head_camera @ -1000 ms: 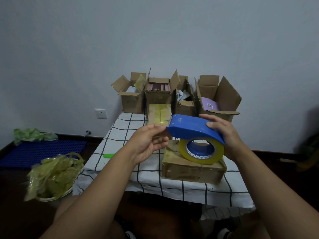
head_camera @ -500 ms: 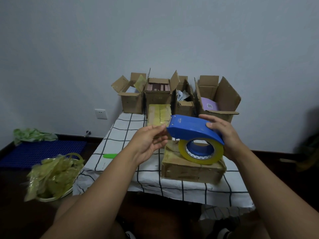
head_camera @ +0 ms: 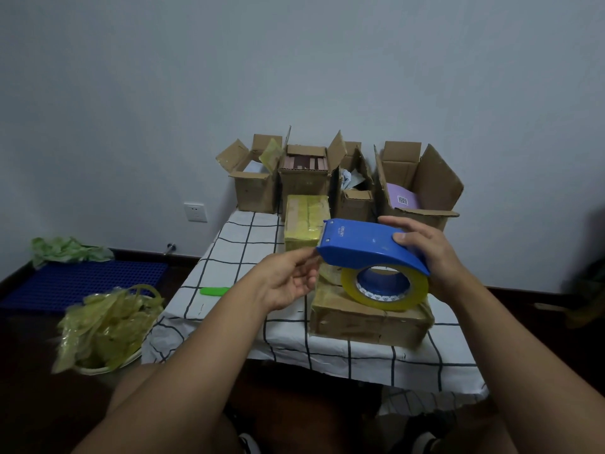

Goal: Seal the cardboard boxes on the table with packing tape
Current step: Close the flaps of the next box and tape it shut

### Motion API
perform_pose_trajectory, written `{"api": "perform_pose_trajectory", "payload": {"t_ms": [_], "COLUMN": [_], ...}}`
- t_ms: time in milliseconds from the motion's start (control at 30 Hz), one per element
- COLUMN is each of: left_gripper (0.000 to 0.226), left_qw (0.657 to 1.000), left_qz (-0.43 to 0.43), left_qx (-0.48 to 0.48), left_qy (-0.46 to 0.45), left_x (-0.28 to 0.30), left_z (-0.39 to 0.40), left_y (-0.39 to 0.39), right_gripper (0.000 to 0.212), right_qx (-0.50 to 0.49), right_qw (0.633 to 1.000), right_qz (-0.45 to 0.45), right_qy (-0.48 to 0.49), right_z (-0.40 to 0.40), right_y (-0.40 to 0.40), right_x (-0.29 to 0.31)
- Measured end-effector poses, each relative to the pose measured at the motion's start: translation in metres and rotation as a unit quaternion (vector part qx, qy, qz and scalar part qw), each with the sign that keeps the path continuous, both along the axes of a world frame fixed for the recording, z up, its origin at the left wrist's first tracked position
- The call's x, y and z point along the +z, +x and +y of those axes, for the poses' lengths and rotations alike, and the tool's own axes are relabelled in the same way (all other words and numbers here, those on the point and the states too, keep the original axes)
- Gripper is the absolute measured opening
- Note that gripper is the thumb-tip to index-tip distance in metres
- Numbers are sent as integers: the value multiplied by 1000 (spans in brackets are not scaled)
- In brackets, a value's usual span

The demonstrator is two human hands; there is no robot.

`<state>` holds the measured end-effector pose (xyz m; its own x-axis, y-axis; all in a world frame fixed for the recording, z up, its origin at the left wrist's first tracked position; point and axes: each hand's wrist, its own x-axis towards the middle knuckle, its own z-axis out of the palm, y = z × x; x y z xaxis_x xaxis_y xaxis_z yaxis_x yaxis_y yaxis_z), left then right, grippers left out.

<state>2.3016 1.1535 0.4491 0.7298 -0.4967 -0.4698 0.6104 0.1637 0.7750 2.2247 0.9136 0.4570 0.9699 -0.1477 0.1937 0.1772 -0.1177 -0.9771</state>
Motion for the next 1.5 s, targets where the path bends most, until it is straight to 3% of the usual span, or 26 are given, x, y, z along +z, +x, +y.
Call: {"api": "perform_pose_trajectory", "payload": {"t_ms": [233,500,600,700,800,1100,1500], "left_gripper": [7,8,10,13,14,12,11], "left_qw": [999,973,969,963,949,940,942], "left_qz": [-6,-179,-203,-224,-253,-273,-257], "left_qx": [-33,-39,-16,-13,-24,-11,5], "left_qy": [31,138,141,151,185,205,217], "left_x": [1,16,20,24,30,43,40], "left_z": [11,15,13,8,5,10,19], "left_y": [1,-1,0,-3,-3,15,32], "right_gripper": [47,48,35,45,36,21,23], "right_qx": [18,18,11,8,14,43,59], "right_qw": [999,997,998,997,995,985,971], "right_qz": [-12,-25,-29,-26,-15,16,60], "right_qy": [-43,-70,-63,-67,-102,-168,-223], "right_z": [4,8,6,4,2,-24,-20], "right_y": [-3,-7,-9,-11,-14,-22,0], "right_x": [7,14,18,23,34,73,83]}}
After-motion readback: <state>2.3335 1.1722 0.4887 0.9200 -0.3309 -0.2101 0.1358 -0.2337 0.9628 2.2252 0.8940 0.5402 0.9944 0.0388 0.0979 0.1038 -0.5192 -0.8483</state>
